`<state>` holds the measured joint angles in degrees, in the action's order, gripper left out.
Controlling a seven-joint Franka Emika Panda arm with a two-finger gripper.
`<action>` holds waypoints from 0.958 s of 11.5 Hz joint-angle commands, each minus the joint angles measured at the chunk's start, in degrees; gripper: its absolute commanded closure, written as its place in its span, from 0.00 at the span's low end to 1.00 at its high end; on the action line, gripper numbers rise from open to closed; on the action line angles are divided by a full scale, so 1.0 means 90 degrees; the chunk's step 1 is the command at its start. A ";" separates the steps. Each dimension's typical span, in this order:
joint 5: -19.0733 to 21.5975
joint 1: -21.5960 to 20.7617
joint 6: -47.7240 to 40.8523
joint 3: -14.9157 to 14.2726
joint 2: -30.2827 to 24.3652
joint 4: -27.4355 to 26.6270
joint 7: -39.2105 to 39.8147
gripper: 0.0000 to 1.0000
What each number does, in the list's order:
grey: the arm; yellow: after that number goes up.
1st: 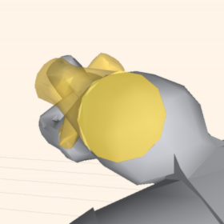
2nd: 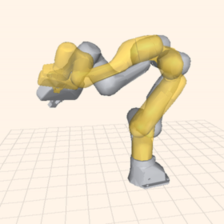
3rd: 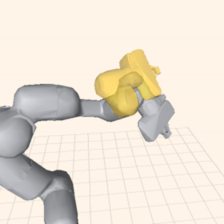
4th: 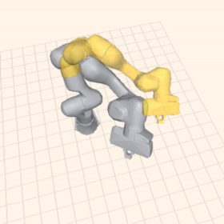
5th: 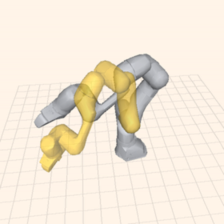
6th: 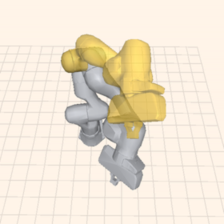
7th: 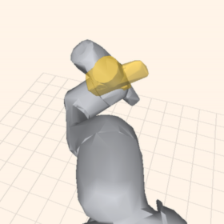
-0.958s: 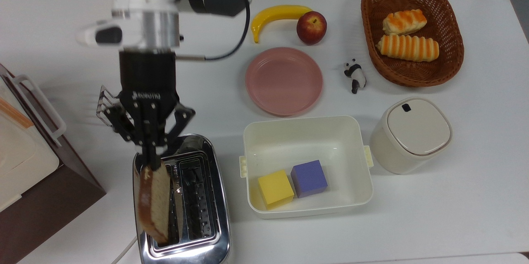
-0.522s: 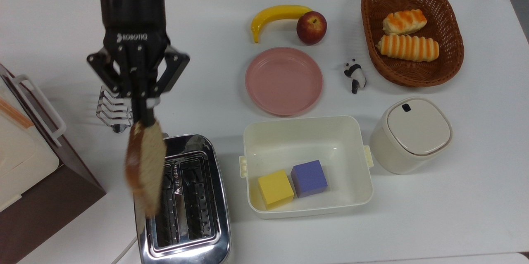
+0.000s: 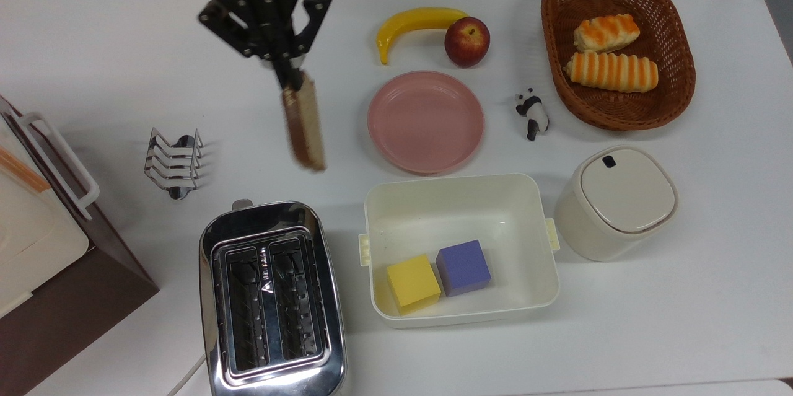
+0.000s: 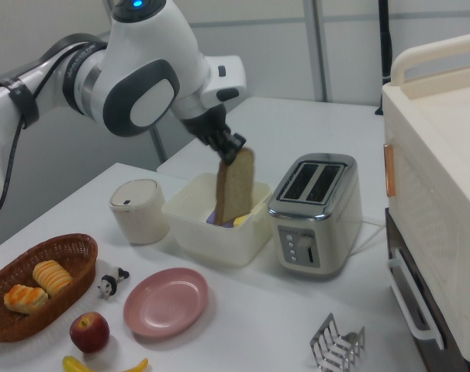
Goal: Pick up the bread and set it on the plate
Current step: 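Lift the bread slice out of the toaster slot, then carry the bread slice over the pink plate and lower it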
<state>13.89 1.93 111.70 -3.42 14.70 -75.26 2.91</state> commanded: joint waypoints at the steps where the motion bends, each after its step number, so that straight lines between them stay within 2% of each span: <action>1: -0.0079 -0.0350 -0.1079 -0.0030 -0.0149 -0.0250 0.0145 1.00; 4: -0.0196 -0.0741 -0.1804 -0.0020 -0.0090 -0.0416 0.0165 1.00; 11: -0.0138 -0.1649 -0.1806 -0.0020 0.0670 -0.0514 0.0145 1.00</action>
<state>13.00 -9.50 96.07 -2.97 18.76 -79.35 3.64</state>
